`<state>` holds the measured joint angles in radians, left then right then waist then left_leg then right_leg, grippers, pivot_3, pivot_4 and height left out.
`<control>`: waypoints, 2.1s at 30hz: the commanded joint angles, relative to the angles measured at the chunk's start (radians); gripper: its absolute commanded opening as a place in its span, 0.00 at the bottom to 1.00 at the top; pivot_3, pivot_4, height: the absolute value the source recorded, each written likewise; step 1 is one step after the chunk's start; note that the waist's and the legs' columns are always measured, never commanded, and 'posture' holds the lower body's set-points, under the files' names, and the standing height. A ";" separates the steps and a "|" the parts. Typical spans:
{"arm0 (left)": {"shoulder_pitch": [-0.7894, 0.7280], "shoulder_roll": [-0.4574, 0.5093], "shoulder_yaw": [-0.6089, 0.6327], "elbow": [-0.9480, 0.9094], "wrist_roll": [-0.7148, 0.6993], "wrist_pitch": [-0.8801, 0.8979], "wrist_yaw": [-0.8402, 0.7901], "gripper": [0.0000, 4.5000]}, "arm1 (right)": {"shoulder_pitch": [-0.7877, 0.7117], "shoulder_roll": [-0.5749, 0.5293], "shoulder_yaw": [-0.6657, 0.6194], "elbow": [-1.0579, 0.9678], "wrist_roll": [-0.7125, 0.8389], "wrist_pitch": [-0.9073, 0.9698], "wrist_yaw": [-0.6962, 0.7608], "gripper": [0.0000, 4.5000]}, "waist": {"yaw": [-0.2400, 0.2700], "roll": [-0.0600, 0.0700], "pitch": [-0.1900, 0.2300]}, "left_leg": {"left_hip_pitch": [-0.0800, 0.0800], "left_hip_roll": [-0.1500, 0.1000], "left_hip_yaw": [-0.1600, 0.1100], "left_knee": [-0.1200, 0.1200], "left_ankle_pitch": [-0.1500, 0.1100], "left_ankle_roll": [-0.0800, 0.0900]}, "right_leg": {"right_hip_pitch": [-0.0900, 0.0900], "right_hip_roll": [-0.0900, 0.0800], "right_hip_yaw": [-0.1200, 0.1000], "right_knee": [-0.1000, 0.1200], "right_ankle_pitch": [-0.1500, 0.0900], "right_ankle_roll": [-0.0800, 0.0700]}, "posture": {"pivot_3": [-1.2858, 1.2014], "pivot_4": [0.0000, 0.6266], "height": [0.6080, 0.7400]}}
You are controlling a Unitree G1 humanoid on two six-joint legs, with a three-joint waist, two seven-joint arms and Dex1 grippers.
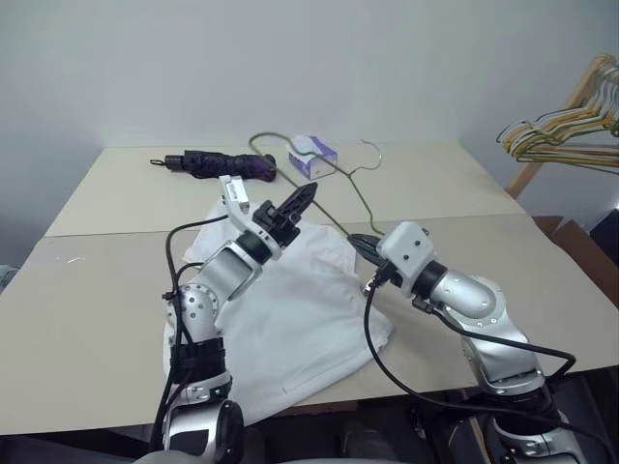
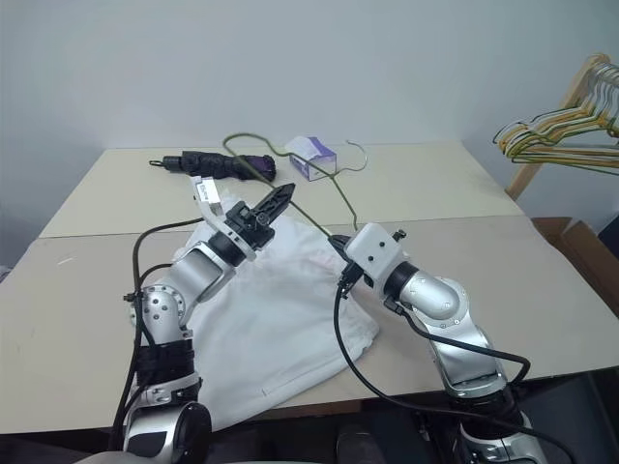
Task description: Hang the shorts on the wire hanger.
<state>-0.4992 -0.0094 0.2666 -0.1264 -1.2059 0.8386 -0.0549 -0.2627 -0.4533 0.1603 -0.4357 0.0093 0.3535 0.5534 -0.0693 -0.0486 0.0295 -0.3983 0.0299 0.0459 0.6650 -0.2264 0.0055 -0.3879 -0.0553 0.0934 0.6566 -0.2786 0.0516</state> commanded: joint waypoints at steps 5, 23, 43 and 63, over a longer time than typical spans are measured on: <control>-0.008 0.025 -0.093 -0.023 0.154 -0.064 -0.044 0.00 | -0.020 -0.004 0.046 0.007 -0.126 -0.143 -0.061 0.00 | 0.003 0.000 0.000 | 0.000 0.000 0.004 0.000 0.000 0.000 | 0.000 0.000 0.000 -0.001 0.000 0.001 | 0.49 0.00 1.00; -0.140 0.408 -0.110 0.052 0.292 -0.170 -0.686 0.00 | -0.031 -0.293 -0.341 -0.098 0.696 0.333 0.396 0.99 | 0.002 0.002 0.001 | 0.000 0.001 0.006 0.000 0.000 0.000 | 0.001 0.000 -0.001 -0.003 0.001 0.000 | 0.50 0.00 1.00; -0.228 0.555 0.007 0.184 0.085 -0.056 -1.210 0.00 | -0.359 -0.314 -0.102 0.318 0.858 0.646 0.664 0.99 | 0.002 0.003 0.002 | -0.004 0.003 0.005 0.000 0.000 0.001 | -0.001 0.001 -0.003 -0.008 0.001 0.001 | 0.50 0.00 1.00; -0.212 0.495 0.000 0.187 0.139 -0.107 -1.214 0.00 | -0.454 -0.213 -0.060 0.275 0.839 0.691 0.611 0.48 | 0.001 0.003 0.002 | -0.006 0.003 0.003 0.000 0.000 0.001 | -0.002 0.000 -0.004 -0.008 0.002 0.001 | 0.50 0.00 1.00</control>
<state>-0.6969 0.4845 0.2549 0.0627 -1.0615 0.7410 -1.2624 -0.6925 -0.6744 0.1135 -0.1473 0.8394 1.0394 1.1724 -0.0681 -0.0452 0.0319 -0.4045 0.0331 0.0489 0.6649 -0.2266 0.0065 -0.3898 -0.0548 0.0890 0.6490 -0.2769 0.0529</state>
